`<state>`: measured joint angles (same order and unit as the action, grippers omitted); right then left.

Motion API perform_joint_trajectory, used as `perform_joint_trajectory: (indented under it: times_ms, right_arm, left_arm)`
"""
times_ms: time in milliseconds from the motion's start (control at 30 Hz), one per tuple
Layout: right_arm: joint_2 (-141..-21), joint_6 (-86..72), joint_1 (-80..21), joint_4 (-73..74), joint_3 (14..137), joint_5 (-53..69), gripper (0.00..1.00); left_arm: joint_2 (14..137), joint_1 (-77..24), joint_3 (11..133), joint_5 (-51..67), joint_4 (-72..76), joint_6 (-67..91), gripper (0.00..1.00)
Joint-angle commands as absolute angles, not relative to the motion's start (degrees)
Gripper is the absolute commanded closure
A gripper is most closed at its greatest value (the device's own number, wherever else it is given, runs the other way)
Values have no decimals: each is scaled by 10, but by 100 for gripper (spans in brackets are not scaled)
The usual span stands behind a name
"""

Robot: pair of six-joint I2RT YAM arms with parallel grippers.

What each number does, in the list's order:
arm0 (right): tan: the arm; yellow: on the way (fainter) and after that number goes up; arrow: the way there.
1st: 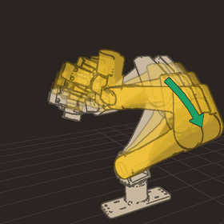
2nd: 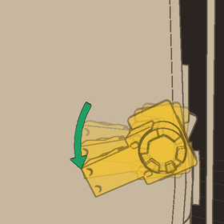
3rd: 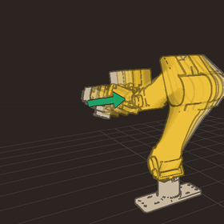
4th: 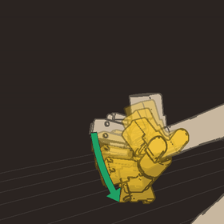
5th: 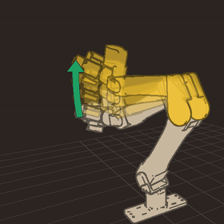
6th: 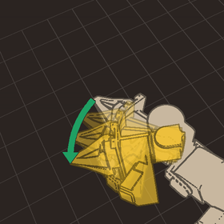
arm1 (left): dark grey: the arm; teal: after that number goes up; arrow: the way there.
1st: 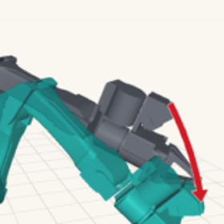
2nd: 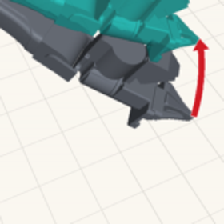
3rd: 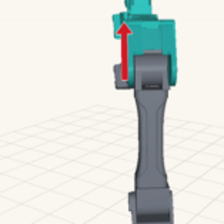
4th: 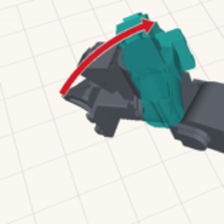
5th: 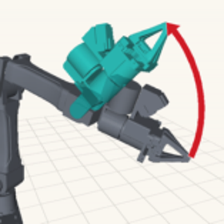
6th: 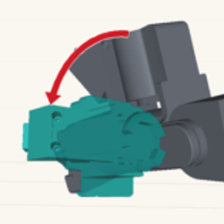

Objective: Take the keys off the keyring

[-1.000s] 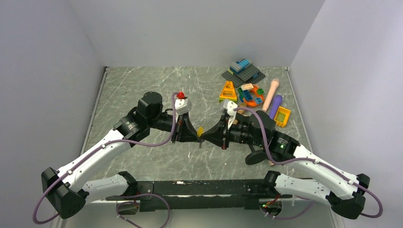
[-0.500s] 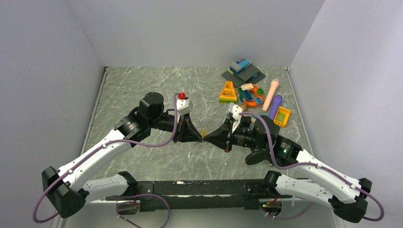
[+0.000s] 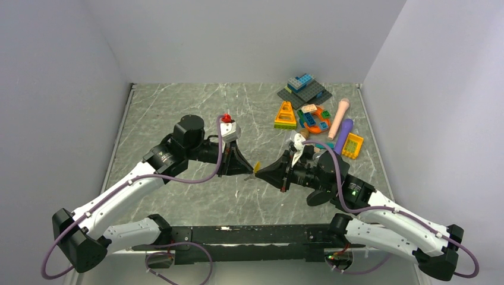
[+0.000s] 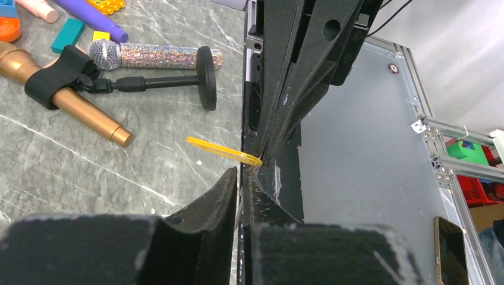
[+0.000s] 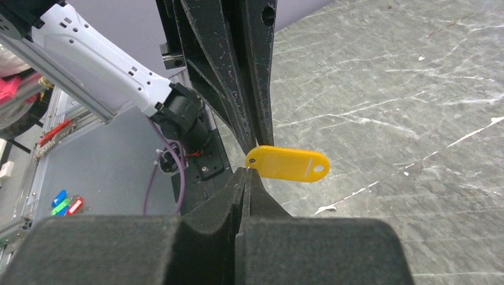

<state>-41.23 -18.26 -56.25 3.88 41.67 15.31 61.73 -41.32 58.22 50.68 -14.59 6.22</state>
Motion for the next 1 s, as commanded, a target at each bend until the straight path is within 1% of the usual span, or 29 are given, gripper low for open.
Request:
perform_joint_trajectory:
  times_ms: [0,33,100,200,300,467,600,800,967]
  right_arm:
    - [-406,-198,-566,-14,423,143,100]
    - [-406,-198,-566,-14,424,139,100]
    - [-406,-195,-566,-6,427,134,100]
    - [-402,-193,-566,-3,429,121,100]
    - [-395,-195,-566,-3,428,111,100]
    - [-381,-199,-567,-5,425,99,100]
    - [-376,-203,-566,-11,430,107,100]
    - [-361,-204,-566,-38,431,150,100]
    - [-365,-205,-567,-56,436,160,100]
  left_arm:
    - [609,-410,603,501,-134,48,86]
    - [608,-410,603,499,-135,47,86]
    - [605,-410,602,493,-135,46,82]
    - [595,-410,603,482,-137,44,66]
    - [583,-410,601,473,-136,42,52]
    - [555,-409,596,456,-135,37,36]
    - [531,-408,592,449,-131,33,28]
    - [487,-406,573,432,-107,23,21]
    - [453,-408,553,407,-85,17,17]
